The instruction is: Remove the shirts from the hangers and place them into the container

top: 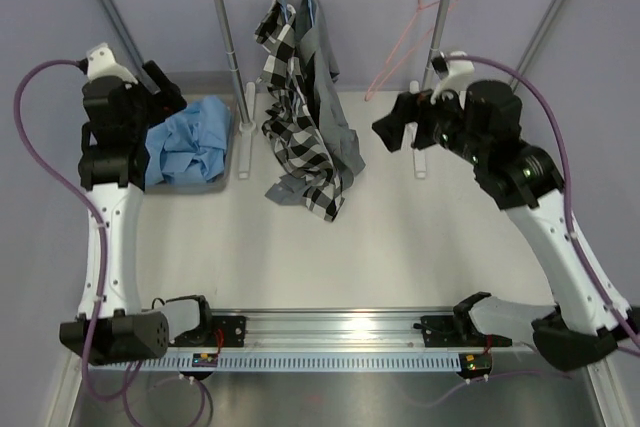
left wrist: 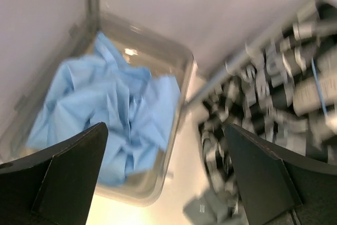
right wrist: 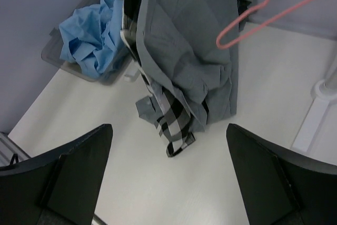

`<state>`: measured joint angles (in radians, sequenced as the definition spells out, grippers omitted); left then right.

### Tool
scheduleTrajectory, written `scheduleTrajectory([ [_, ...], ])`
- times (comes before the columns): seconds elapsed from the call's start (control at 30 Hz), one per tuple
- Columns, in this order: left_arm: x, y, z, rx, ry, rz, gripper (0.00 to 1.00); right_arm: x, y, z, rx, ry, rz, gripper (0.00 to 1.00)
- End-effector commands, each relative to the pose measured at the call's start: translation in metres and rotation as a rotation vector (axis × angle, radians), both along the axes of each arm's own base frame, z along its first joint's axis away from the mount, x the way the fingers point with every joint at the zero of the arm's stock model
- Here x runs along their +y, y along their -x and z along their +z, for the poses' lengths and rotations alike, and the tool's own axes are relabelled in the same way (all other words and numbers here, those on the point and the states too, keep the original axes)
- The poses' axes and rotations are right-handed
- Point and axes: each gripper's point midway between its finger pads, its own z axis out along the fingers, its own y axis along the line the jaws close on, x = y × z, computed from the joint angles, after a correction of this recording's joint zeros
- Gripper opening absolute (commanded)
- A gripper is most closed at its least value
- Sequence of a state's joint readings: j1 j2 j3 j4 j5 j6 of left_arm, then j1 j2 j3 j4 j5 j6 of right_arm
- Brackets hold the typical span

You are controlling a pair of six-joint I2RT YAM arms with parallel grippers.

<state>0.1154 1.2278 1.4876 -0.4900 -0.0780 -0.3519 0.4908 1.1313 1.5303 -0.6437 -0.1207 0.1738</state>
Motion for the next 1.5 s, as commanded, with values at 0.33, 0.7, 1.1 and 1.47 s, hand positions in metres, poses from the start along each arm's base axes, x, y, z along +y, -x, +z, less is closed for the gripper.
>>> scheduleTrajectory([
  [0.33,-0.042,0.09,-0.129,0.128,-0.033,-0.224,0.99,0.084,-0.126,0.053,-0.104,0.075,-0.057,0.99],
  [0.7,-0.031,0.092,-0.129,0.138,-0.037,-0.152,0.99,0.118,-0.196,0.002,-0.091,0.108,-0.168,0.92],
  [1.1,-0.029,0.092,-0.135,0.16,-0.024,-0.13,0.99,0.116,-0.206,-0.007,-0.126,0.148,-0.196,0.45],
  [1.47,-0.03,0.091,-0.137,0.167,-0.017,-0.133,0.99,0.109,-0.2,0.009,-0.159,0.185,-0.184,0.08],
])
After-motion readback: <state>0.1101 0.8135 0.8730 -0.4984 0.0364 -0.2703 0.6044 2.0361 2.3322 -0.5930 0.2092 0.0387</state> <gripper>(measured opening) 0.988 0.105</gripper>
